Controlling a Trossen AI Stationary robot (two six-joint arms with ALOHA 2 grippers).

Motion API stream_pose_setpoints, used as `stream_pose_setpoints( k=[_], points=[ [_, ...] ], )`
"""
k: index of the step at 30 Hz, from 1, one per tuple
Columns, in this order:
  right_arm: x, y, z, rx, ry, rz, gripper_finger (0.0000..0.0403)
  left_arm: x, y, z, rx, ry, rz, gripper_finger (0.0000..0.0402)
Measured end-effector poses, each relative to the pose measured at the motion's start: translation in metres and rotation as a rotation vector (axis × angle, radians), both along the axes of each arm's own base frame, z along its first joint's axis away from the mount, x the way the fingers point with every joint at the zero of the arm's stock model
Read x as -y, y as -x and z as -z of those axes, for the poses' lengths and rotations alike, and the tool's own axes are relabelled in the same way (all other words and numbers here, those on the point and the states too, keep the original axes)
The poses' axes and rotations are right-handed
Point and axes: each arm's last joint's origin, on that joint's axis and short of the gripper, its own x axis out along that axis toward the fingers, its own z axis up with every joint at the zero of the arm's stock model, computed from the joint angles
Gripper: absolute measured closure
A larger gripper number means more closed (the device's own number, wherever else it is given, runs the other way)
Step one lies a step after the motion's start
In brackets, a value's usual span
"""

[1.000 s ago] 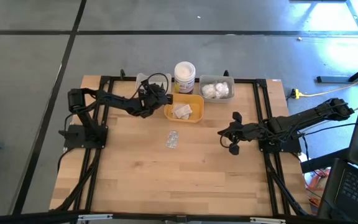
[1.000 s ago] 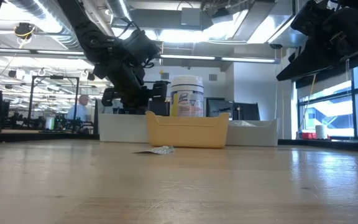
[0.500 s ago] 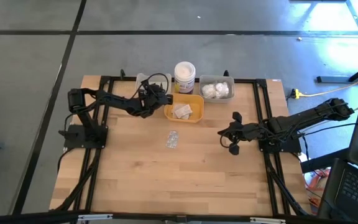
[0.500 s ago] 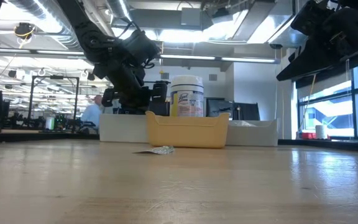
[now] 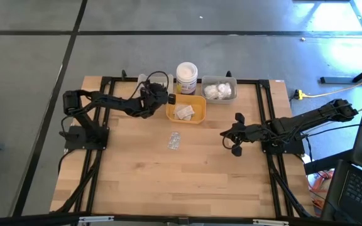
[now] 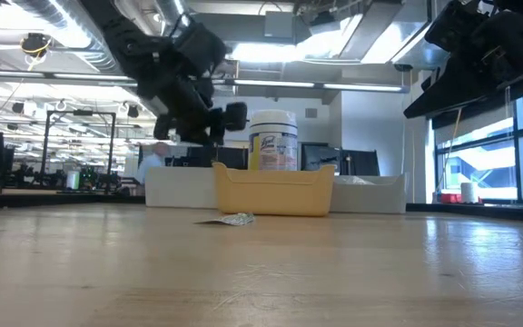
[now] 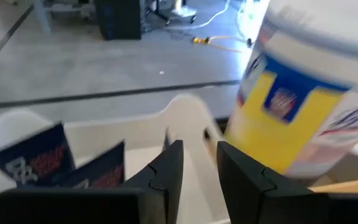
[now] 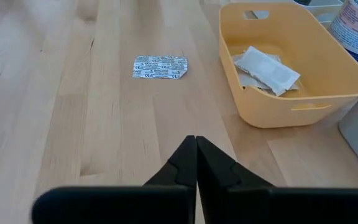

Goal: Pick & Place Travel size toiletries
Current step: Put the white bandage into the yellow bin

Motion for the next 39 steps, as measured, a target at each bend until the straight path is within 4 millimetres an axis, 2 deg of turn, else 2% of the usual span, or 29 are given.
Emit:
stream_pose_setpoints(
  k=[6,11,18,23,27,33,39],
  points=[
    [0.000,0.000,0.000,0.000,0.001,-0.001,0.0393,0.011,0.005,-0.032,0.028,-0.067,0.054,0.0306],
    [0.000,0.000,0.000,-0.001,0.001,-0.001,0.0388,0.028,0.011,-0.060,0.046,-0.113,0.146,0.0308],
    [0.000,0.000,0.000,-0.003,0.017,-0.012,0.0399,0.058,0.010,-0.080,0.017,-0.131,0.495,0.0310],
    [0.000,0.000,0.000,0.000,0.015,-0.011,0.0376,0.082,0.006,-0.076,-0.010,-0.072,0.751,0.0310],
    [-0.001,-0.003,-0.005,0.059,-0.004,-0.009,0.0356,0.101,0.005,-0.064,-0.092,0.011,0.898,0.0315],
    [-0.003,-0.010,-0.018,0.210,-0.055,-0.005,0.0336,0.130,0.007,-0.043,-0.250,0.087,0.997,0.0322],
    [-0.003,-0.011,-0.021,0.238,-0.056,-0.010,0.0330,0.152,0.003,-0.033,-0.284,0.090,1.065,0.0321]
  ],
)
